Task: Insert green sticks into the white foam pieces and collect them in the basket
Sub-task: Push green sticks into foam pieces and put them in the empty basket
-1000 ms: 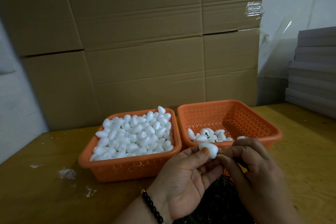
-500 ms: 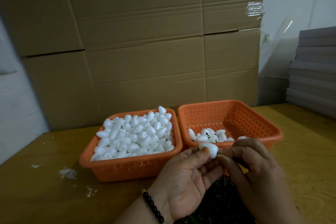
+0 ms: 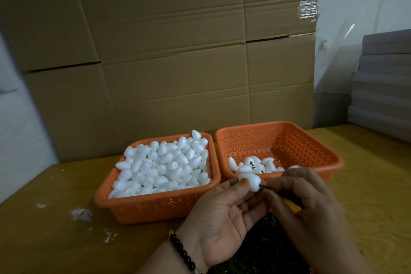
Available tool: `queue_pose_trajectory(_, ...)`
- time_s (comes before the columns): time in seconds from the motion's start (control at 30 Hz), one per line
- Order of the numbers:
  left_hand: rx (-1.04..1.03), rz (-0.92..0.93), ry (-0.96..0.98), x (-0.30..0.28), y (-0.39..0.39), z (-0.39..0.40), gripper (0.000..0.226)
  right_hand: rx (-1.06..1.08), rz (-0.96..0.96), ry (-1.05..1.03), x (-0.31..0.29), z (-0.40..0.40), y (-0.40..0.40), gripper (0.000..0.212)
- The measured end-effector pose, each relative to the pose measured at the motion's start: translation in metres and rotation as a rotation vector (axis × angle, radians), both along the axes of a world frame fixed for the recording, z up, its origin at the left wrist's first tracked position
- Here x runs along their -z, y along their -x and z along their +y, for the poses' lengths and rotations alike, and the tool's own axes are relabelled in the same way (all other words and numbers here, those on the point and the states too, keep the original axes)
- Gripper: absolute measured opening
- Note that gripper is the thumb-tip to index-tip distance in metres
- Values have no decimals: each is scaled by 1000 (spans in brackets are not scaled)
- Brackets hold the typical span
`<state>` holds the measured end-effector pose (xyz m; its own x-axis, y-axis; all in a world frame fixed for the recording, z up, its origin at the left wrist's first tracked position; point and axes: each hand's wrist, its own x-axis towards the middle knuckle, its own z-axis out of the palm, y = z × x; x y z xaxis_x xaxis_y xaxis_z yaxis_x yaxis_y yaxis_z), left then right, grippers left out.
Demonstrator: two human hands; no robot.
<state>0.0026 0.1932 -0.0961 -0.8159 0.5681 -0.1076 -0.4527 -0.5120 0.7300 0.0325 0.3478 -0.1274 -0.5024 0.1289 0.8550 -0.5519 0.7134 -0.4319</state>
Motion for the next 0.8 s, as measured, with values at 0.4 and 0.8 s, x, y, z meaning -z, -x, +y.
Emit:
queue_pose_trajectory(0.4, -35, -57, -50, -5, 4, -1, 20, -34, -48, 16, -2, -1, -5, 32)
queue_pose_trajectory(0.8, -115, 125, 3, -3, 14, -8, 45, -39, -67, -14, -5, 0, -7, 35)
